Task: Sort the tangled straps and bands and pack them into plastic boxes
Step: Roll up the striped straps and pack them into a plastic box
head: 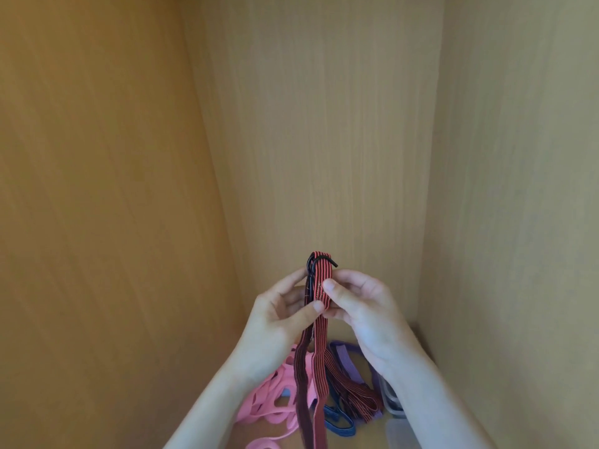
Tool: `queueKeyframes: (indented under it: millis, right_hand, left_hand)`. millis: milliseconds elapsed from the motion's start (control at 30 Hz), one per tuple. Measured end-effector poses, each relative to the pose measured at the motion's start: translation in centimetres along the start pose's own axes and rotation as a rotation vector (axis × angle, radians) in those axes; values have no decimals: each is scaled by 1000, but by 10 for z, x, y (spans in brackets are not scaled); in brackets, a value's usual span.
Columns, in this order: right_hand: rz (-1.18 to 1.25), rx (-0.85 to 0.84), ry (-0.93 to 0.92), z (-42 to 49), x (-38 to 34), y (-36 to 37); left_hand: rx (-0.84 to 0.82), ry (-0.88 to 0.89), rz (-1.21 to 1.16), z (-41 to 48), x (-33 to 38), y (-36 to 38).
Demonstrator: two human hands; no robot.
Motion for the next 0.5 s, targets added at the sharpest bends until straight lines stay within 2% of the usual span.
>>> queueKeyframes:
  millis: [200,333,500]
  right_hand:
    - [-97,126,-74,4,-5,-4]
    - [-195,95,-83,7,-11,-4]
    - [-190,88,-103,8,-14,-2]
  left_hand:
    - [18,52,121,5,4,-1]
    - [15,79,164,6,5,1]
    - [24,71,174,9,4,4]
Point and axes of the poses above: each hand's wrist, its own z-axis towards the middle knuckle, its own y-axis out of the palm, x = y × z, the point moved 5 cm from there along z, towards the middle knuckle, and after that the axes turned 5 degrees about -y, right-handed, at the moved point
